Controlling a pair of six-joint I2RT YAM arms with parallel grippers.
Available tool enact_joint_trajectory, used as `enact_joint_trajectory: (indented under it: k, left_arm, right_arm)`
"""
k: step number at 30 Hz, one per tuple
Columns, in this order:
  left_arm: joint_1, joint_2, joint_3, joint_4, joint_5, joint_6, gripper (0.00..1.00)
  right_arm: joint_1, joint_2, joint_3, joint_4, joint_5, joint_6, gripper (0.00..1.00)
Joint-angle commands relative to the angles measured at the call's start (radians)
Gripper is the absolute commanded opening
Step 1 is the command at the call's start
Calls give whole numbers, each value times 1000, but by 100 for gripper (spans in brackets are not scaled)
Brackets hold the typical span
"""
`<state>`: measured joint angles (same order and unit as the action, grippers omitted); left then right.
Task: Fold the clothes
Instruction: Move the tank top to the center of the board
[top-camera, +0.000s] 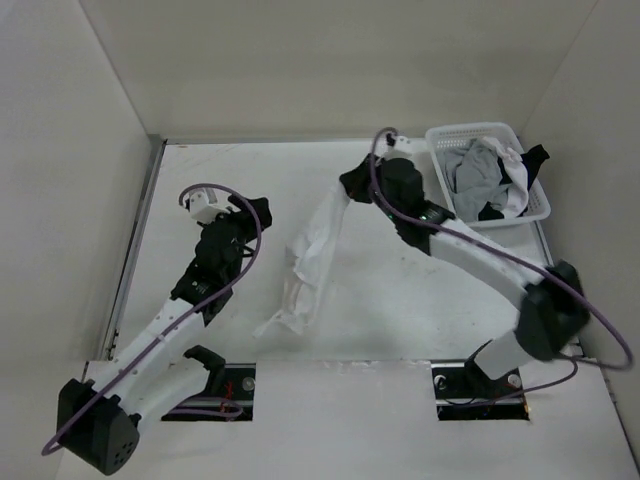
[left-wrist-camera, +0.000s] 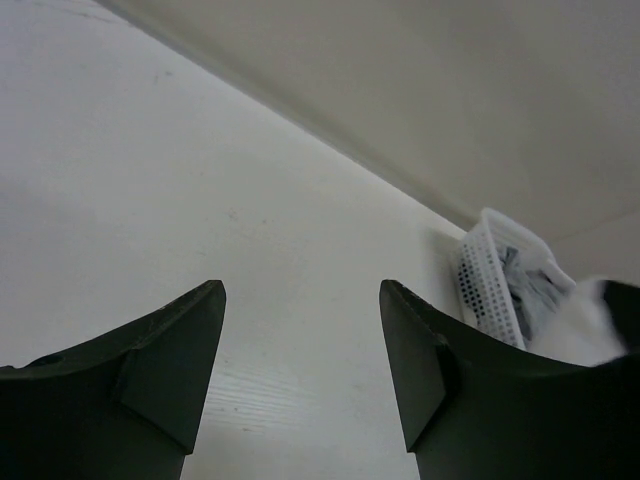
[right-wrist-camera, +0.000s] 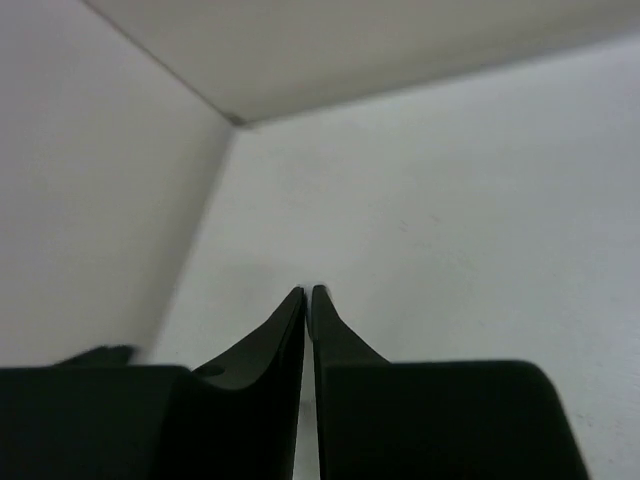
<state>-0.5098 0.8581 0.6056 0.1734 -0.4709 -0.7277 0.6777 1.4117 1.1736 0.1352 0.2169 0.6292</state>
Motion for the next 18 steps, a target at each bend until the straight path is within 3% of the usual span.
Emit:
enact_joint_trajectory:
  k: [1,4,6,7,8,10,12,15,18]
  left_arm:
    - [69,56,-24,-48,106,-78,62]
    - [66,128,-20,-49,121,-72,62]
    - [46,174,-17,-66,120,-46,62]
    - [9,230,-21,-102,108,-12,59]
    - [6,237,-24,-106,106,-10,58]
    - [-21,266,-49,-104,94,2,44]
    - [-60,289,-56,-103,100,22,30]
    - [-132,329,-37,-116,120,57,32]
    - [-175,345,-21,-210,129,35,48]
  right_arm:
    - [-97,296,94,7,-164,81,19]
    - [-146,426,237,-51,-191,70,37]
    - [-146,379,212,-48,-150,28,49]
    - [-92,283,110,-48,-96,-56,52]
    - [-85,271,95,-49,-90,-63,50]
    - [-4,195,-16,-77,-45,-108,22]
    - [67,138,-116,-103,-19,-112,6]
    - [183,43,-260,-118,-21,-71,7]
    - [318,-52,-356,-126,1,-22,28]
